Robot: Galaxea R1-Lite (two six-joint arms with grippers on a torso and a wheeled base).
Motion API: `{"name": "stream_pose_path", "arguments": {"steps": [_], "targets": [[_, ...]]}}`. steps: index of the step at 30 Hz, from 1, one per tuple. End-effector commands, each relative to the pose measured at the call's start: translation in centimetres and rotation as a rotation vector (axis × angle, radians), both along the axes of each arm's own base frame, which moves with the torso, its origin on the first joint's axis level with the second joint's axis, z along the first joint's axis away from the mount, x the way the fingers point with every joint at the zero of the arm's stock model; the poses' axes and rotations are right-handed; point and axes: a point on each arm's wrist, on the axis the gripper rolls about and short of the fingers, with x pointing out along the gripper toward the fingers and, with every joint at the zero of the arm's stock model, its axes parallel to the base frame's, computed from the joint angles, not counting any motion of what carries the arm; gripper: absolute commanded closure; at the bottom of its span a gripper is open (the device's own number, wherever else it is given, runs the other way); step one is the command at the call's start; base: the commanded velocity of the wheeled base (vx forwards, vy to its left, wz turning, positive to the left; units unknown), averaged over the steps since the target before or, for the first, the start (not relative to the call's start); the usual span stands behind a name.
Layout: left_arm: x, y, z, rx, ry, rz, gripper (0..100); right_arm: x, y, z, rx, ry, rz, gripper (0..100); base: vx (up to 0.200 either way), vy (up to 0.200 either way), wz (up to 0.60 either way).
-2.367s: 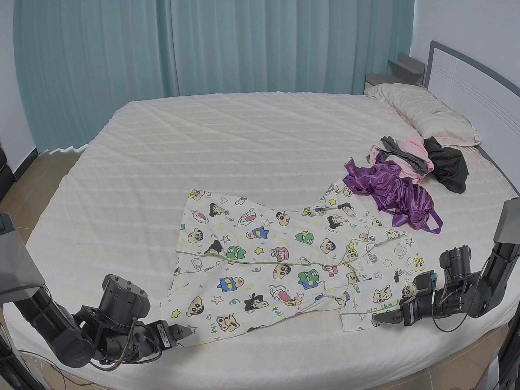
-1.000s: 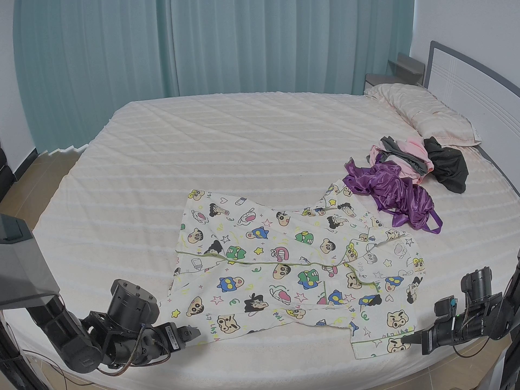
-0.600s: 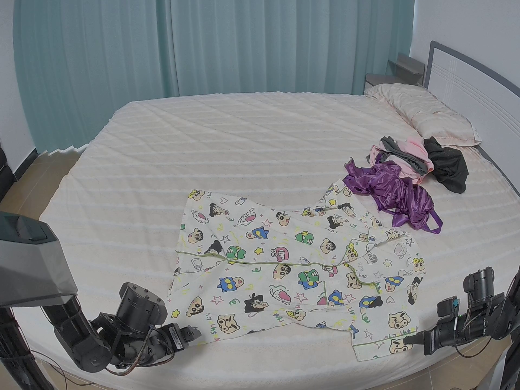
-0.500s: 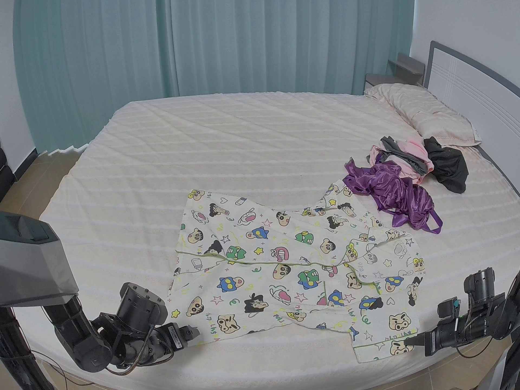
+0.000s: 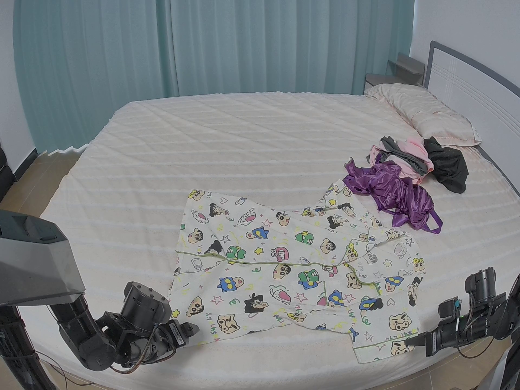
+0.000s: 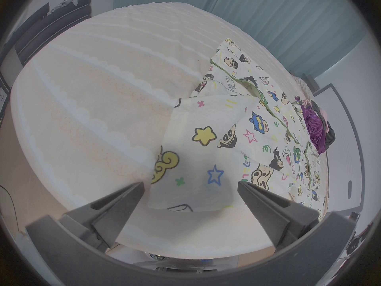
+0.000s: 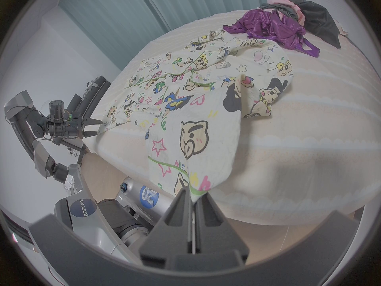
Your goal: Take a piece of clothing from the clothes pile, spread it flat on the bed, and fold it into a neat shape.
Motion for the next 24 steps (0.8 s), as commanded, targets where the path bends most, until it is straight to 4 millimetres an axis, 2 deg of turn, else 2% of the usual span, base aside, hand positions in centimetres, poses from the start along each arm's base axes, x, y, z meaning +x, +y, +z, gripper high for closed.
{"name": "stream_pose_path", "arguments": {"steps": [1, 5, 6, 17, 24], "targets": [[0.2, -0.1, -0.4, 0.001, 0.002, 0.001, 0, -0.5, 0.0, -0.1, 0.000, 0.018, 0.002, 100, 0.000, 0.000, 0.00], [0.2, -0.1, -0.3, -0.002, -0.005, -0.001, 0, -0.5, 0.0, -0.1, -0.001, 0.020, 0.000, 100, 0.000, 0.000, 0.00], [0.1, -0.1, -0.4, 0.004, -0.001, 0.000, 100, -0.5, 0.0, -0.2, 0.000, 0.025, -0.001, 100, 0.000, 0.000, 0.00], [-1.0, 0.4, -0.1, 0.062, -0.012, 0.015, 100, -1.7, -0.2, 0.1, -0.020, 0.088, -0.015, 100, 0.000, 0.000, 0.00], [-2.3, 1.0, 0.2, 0.115, -0.009, -0.063, 100, -2.4, -0.3, 0.2, -0.064, 0.130, -0.031, 100, 0.000, 0.000, 0.00]]}}
